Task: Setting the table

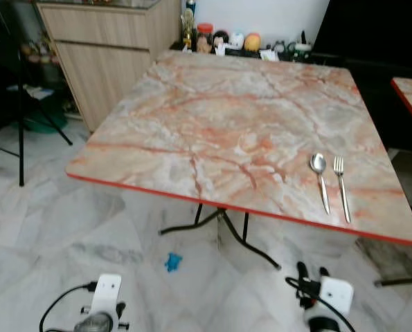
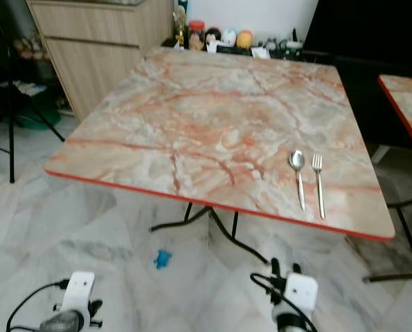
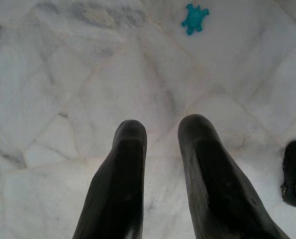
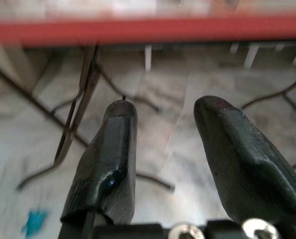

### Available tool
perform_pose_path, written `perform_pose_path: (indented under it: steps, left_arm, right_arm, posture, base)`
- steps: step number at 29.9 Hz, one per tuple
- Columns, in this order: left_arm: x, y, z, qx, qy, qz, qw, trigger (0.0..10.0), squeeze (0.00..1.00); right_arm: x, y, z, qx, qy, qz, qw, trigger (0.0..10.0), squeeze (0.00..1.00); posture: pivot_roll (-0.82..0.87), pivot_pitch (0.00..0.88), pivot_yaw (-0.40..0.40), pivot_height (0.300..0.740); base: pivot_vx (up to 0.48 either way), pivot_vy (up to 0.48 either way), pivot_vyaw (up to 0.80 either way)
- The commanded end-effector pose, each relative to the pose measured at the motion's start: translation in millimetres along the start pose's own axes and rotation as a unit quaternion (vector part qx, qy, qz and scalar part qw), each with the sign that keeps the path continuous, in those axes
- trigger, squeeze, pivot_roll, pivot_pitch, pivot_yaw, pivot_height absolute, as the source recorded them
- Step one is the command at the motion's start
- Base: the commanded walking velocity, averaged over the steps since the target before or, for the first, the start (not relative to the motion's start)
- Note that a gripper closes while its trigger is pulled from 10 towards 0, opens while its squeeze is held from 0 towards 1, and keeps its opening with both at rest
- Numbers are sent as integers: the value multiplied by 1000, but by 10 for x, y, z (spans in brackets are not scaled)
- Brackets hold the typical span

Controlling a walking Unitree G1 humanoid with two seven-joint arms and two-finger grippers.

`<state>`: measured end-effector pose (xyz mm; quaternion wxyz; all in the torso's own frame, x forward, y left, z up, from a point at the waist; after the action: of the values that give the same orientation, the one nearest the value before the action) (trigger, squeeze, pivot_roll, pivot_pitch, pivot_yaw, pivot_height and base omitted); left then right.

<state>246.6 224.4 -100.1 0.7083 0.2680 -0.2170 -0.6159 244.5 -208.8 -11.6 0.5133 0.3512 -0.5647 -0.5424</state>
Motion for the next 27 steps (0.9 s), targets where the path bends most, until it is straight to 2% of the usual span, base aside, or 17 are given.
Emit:
perform_pose_path:
  steps: [1,3,4,6,8,13,16,20,22,27]
  left_arm:
    - [-26,-58,10,-6,3,-2,1000,10000,0]
    - [-25,-70,12,-7,2,-1,1000,10000,0]
    - [-25,-70,12,-7,2,-1,1000,10000,0]
    - [-25,-77,13,-8,2,0,1000,10000,0]
    - [-26,-79,14,-8,3,0,1000,10000,0]
    - [-35,-85,13,-11,5,-2,1000,10000,0]
    - [-44,-72,12,-10,6,0,1000,10000,0]
    - [-46,-68,11,-10,6,-1,1000,10000,0]
    - [-44,-73,11,-11,7,0,1000,10000,0]
    - [-37,-79,11,-12,7,1,1000,10000,0]
  right_arm:
    - [24,86,-32,14,-9,3,1000,10000,0]
    - [131,327,-209,49,-41,0,998,10000,0]
    - [131,327,-209,49,-41,0,998,10000,0]
    - [185,608,-423,87,-55,-7,995,10000,0]
    - [183,671,-466,94,-55,-8,994,10000,0]
    - [159,1047,-779,128,-53,-25,990,10000,0]
    - [31,1211,-918,137,-30,-34,990,10000,0]
    - [-25,1269,-983,136,-21,-34,990,10000,0]
    - [-39,1366,-1042,144,-17,-45,988,10000,0]
    - [5,1416,-1094,144,-19,-49,988,10000,0]
  posture:
    - [41,0,-6,740]
    - [39,0,-2,740]
    - [39,0,-2,740]
    - [40,0,-2,740]
    - [41,0,-1,740]
    - [53,0,3,740]
    - [56,0,11,740]
    - [53,0,11,740]
    - [60,0,7,740]
    - [54,0,8,740]
  base:
    - [0,0,0]
    - [0,0,0]
    - [0,0,0]
    - [0,0,0]
    - [0,0,0]
    - [0,0,0]
    - [0,0,0]
    - [0,0,0]
    - [0,0,0]
    - [0,0,-156]
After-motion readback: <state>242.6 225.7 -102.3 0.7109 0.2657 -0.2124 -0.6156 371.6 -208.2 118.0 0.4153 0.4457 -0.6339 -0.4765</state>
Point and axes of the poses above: a point about 5 cm out from each wrist's last joint towards the gripper, its own z axis pointing back from the gripper into the wrist, its own y axis along the axis of the wrist's last joint, x = y × z, the point moved 5 cm from there along -z, pointing out of the wrist towards the gripper, and after that the axes turned 11 degrees about z, right-handed, at the moved point
